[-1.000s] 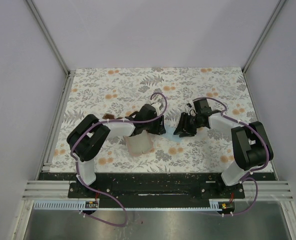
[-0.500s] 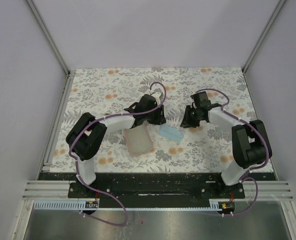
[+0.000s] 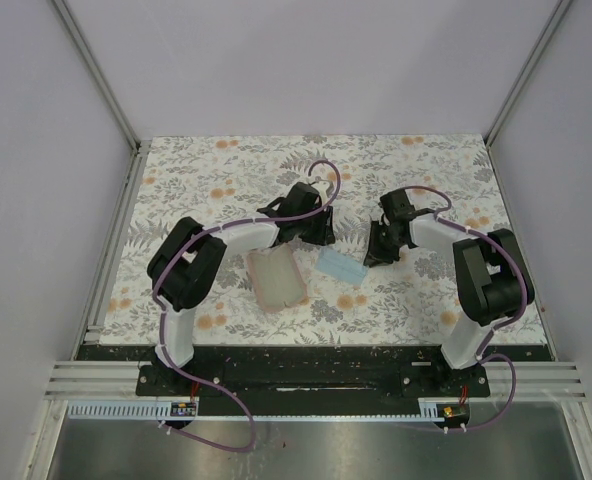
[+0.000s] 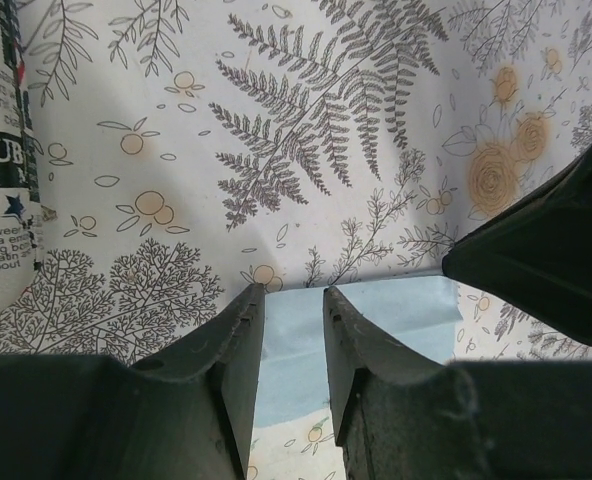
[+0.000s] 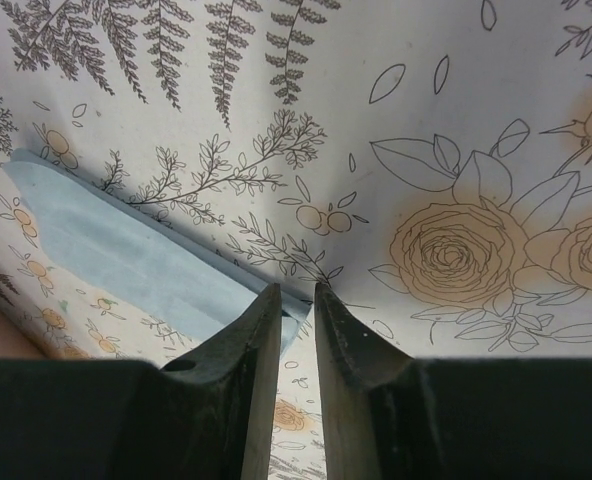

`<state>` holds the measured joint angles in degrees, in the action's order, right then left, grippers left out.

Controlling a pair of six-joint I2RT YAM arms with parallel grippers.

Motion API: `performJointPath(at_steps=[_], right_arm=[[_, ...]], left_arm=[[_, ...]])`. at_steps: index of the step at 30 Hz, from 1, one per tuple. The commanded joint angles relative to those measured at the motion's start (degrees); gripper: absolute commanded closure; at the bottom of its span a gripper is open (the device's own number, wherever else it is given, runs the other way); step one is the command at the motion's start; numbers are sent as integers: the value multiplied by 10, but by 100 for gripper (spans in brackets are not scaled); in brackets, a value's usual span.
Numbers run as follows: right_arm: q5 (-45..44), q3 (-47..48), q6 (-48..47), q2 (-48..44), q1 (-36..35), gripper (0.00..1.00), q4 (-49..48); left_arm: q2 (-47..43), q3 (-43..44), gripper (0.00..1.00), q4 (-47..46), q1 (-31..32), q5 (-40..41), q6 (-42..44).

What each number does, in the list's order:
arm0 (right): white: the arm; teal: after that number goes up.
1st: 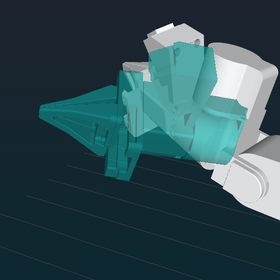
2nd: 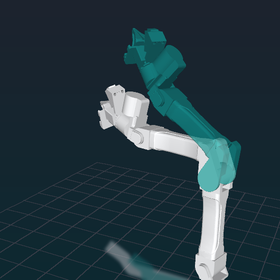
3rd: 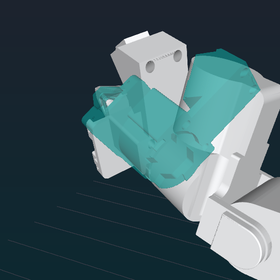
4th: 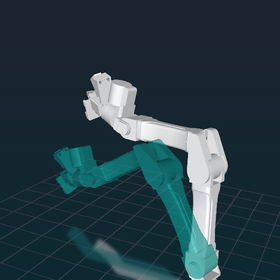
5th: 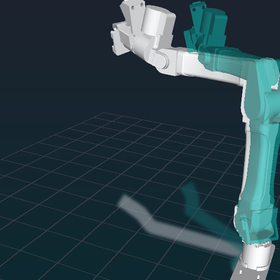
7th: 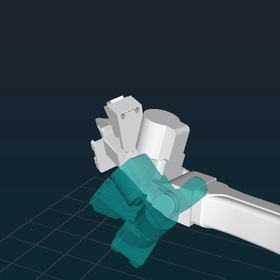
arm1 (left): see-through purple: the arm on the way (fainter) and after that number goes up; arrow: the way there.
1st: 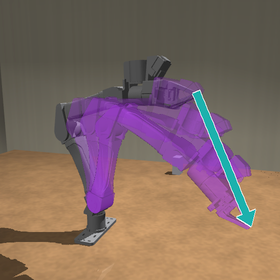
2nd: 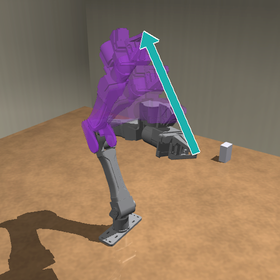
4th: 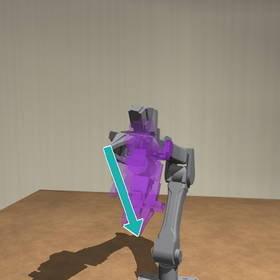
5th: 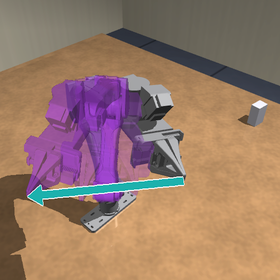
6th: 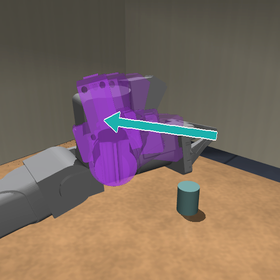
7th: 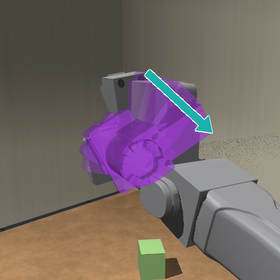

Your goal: Organize the sunglasses

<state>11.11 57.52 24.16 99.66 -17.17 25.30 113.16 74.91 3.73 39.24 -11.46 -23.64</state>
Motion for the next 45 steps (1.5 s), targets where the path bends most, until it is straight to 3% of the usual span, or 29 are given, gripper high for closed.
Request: performJointPath(at_steps=[1,13,17,29,37,45], right_arm=[[-19,-5,-10,6,-12,73,12],[0,-21,-1,-2,-37,82,12],[0,-20,-1,-5,-39,100,15],[30,-4,-18,-59,-100,100,36],[37,-21,-25,-108,-102,100,28],[104,-20,-34,-102,-108,100,15]], left_arm=[[10,32,66,6,-1,-15,12],[9,27,67,9,-2,-18,12],[5,22,67,8,-1,-19,11],[-9,15,68,13,-1,-15,15],[-15,11,69,12,-1,-19,16],[-21,3,69,11,-2,-17,16]])
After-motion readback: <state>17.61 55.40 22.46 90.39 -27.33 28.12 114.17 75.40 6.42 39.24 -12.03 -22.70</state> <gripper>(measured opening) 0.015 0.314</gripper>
